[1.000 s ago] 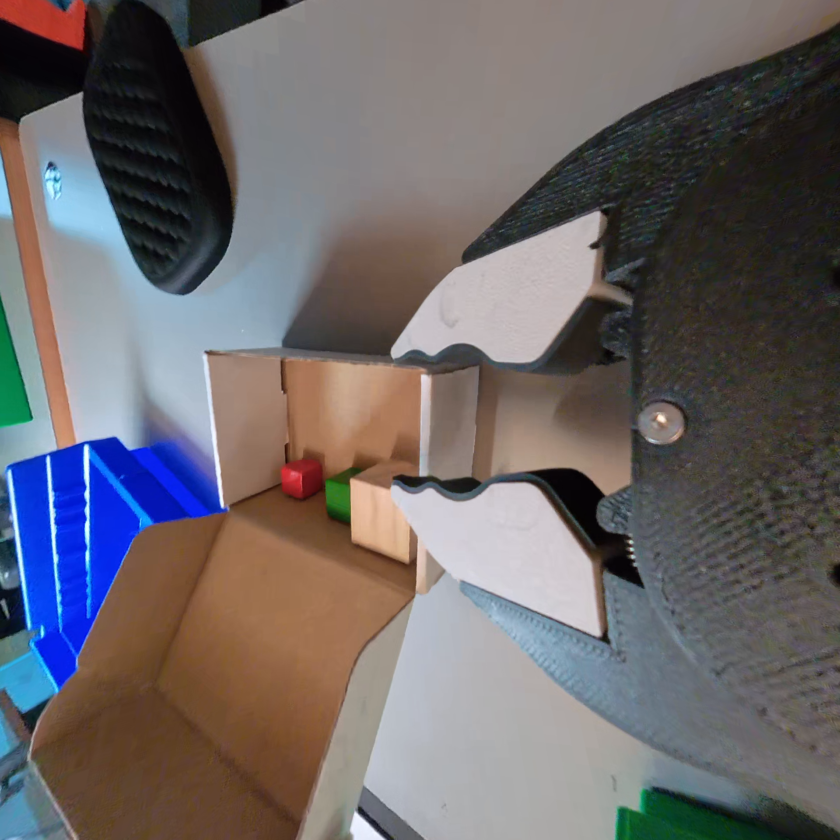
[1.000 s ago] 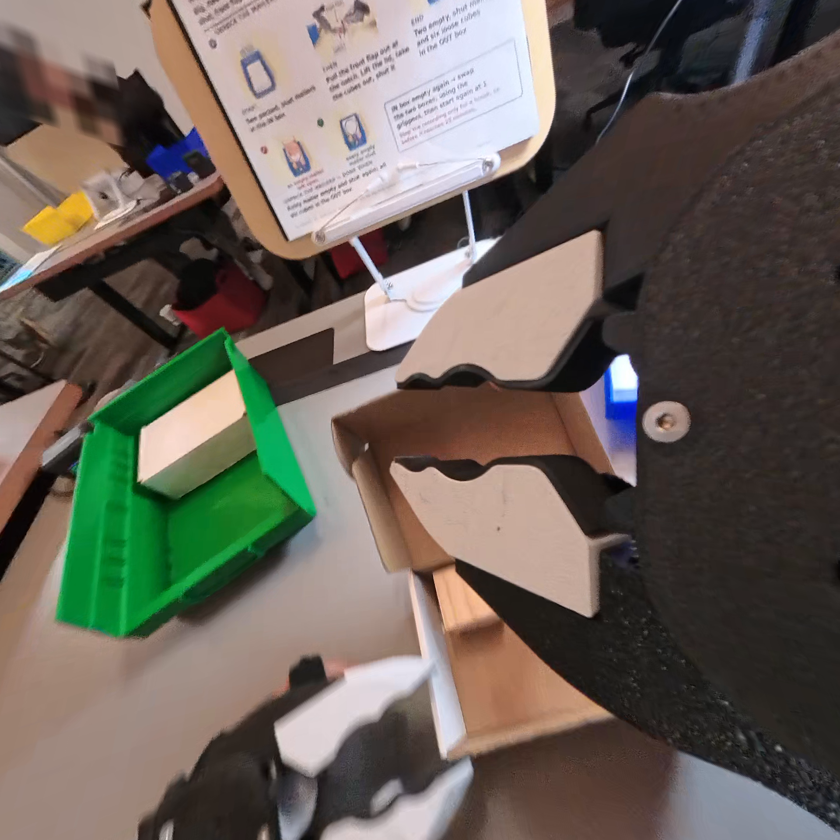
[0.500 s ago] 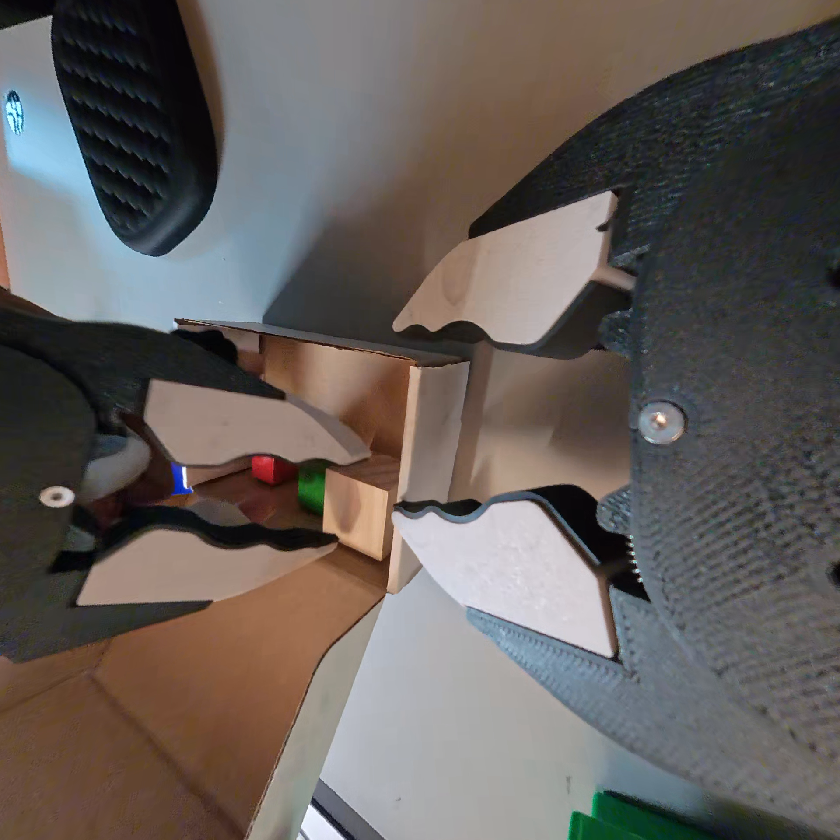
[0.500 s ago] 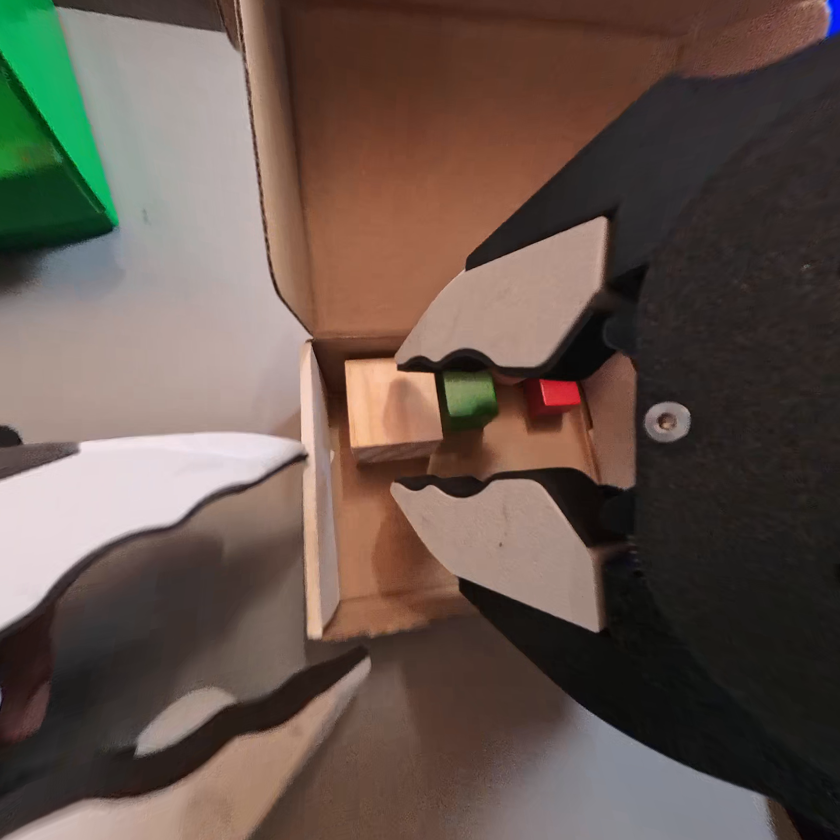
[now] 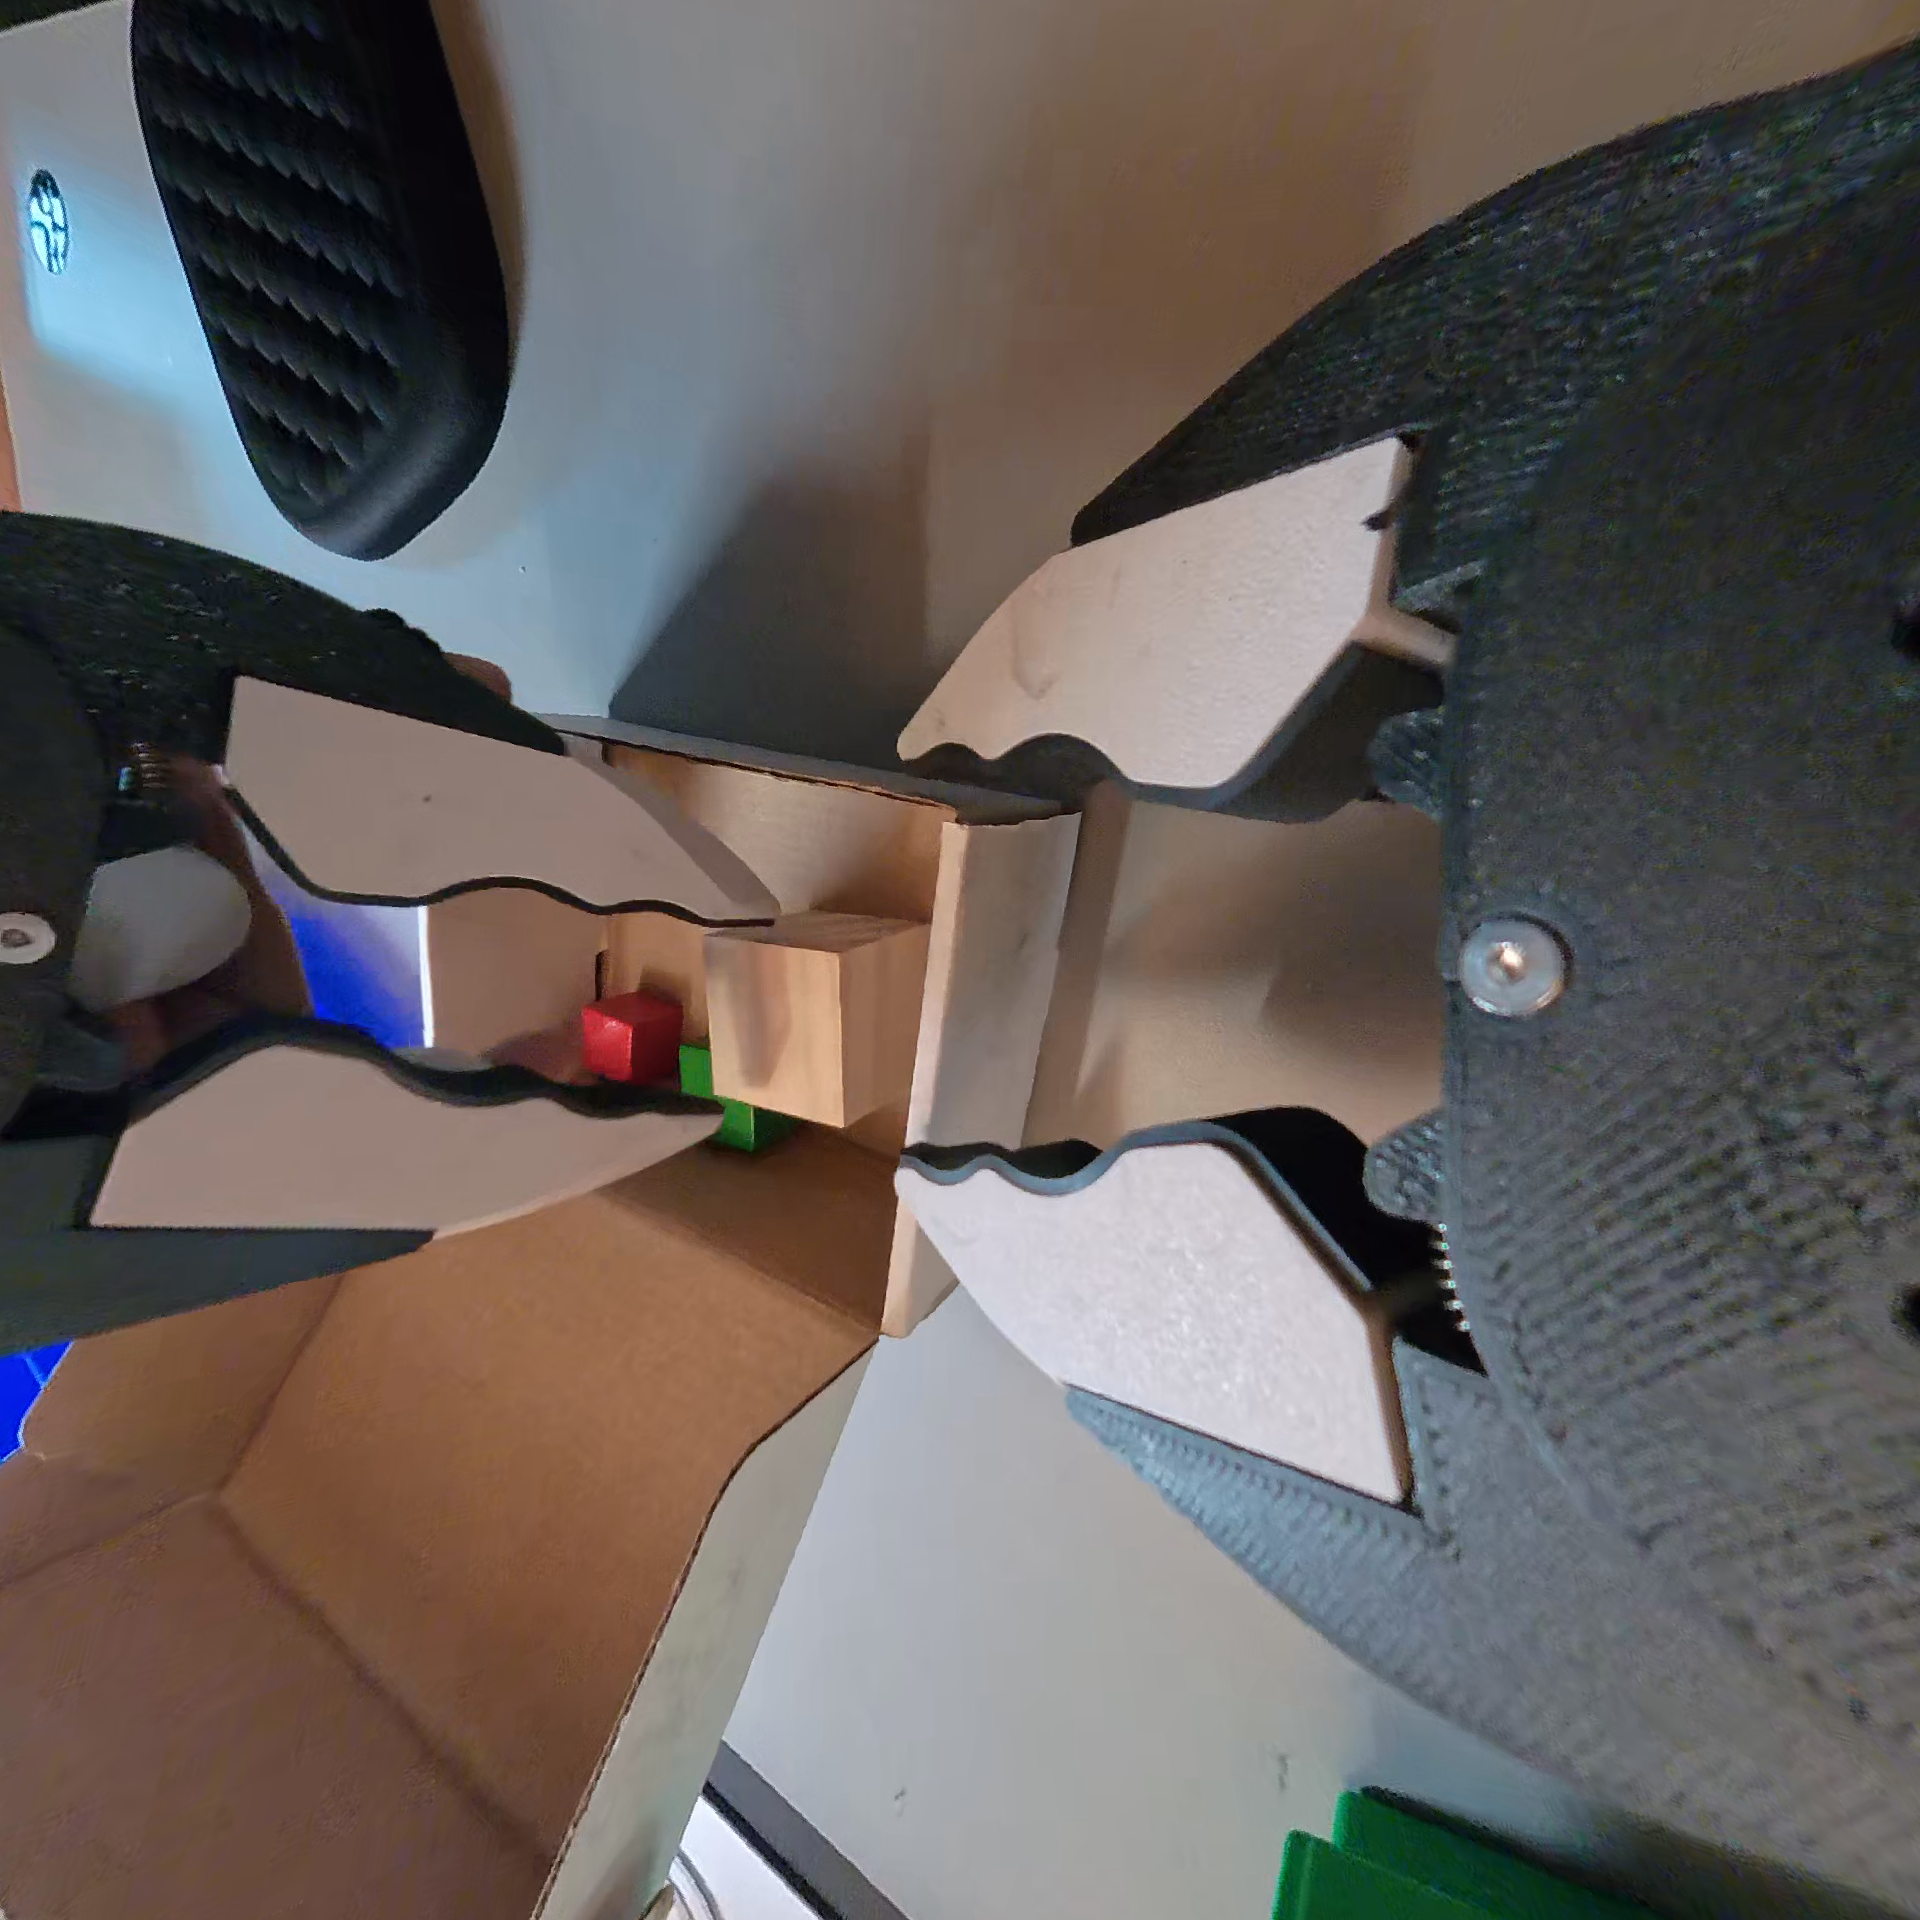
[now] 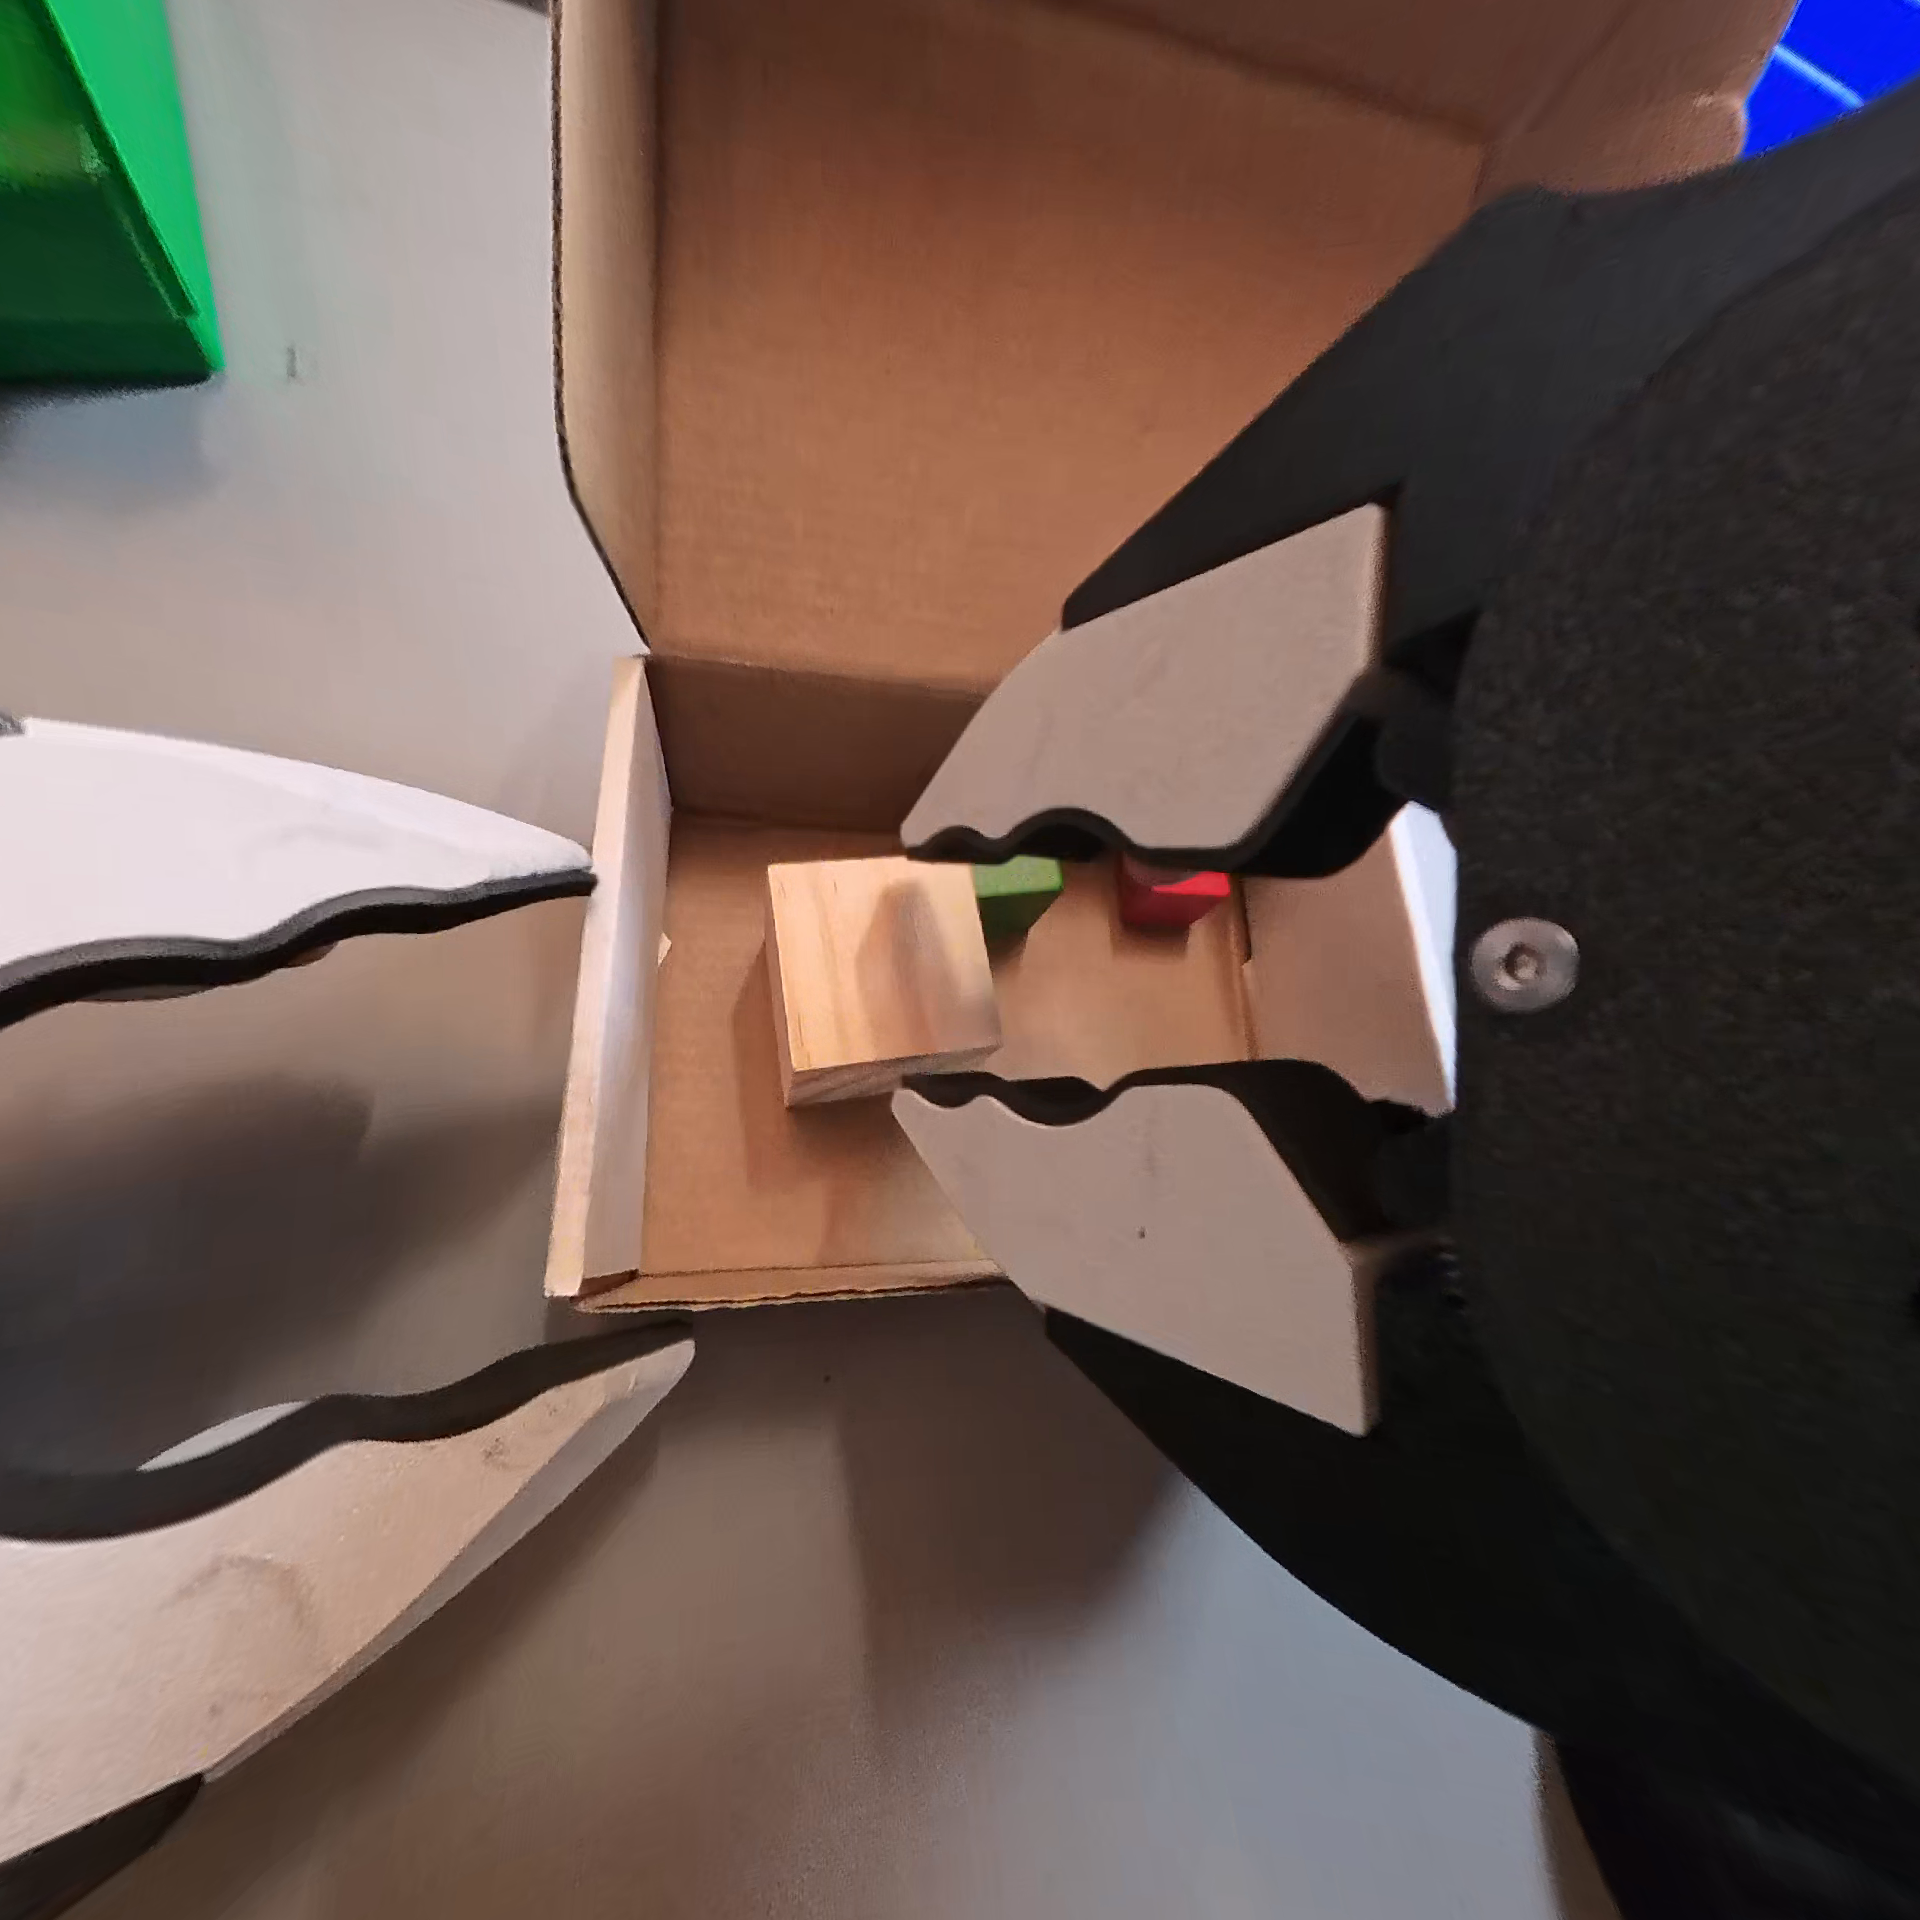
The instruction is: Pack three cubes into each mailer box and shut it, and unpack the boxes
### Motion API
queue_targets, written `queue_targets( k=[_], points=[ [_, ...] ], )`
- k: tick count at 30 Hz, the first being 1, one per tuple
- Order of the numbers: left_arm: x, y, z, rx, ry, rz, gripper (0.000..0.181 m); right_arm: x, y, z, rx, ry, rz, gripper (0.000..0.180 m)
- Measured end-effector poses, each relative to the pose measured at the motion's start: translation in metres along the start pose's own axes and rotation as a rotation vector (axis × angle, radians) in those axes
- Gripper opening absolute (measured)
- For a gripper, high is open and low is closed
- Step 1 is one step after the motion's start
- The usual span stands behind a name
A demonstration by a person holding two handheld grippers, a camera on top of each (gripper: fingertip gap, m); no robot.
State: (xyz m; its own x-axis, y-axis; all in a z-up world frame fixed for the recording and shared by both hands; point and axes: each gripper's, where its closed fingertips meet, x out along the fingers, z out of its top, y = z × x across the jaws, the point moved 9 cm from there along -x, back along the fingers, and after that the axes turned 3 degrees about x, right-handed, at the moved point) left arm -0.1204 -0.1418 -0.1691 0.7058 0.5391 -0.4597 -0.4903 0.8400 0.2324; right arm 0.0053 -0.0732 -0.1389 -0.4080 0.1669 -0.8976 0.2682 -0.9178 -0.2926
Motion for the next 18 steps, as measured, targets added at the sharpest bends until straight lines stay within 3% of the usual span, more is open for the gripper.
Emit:
queue_targets(
  k=[8,12,18],
  points=[
    [-0.003,-0.001,0.003,-0.006,-0.027,0.000,0.068,0.014,-0.015,0.004,-0.021,0.061,0.119,0.055],
    [-0.006,0.000,0.004,-0.009,-0.041,0.006,0.069,0.022,-0.013,0.006,-0.042,0.070,0.168,0.043],
    [-0.012,-0.001,0.011,-0.030,-0.083,0.005,0.070,-0.028,-0.017,0.009,-0.015,-0.083,0.144,0.043]
  ],
)
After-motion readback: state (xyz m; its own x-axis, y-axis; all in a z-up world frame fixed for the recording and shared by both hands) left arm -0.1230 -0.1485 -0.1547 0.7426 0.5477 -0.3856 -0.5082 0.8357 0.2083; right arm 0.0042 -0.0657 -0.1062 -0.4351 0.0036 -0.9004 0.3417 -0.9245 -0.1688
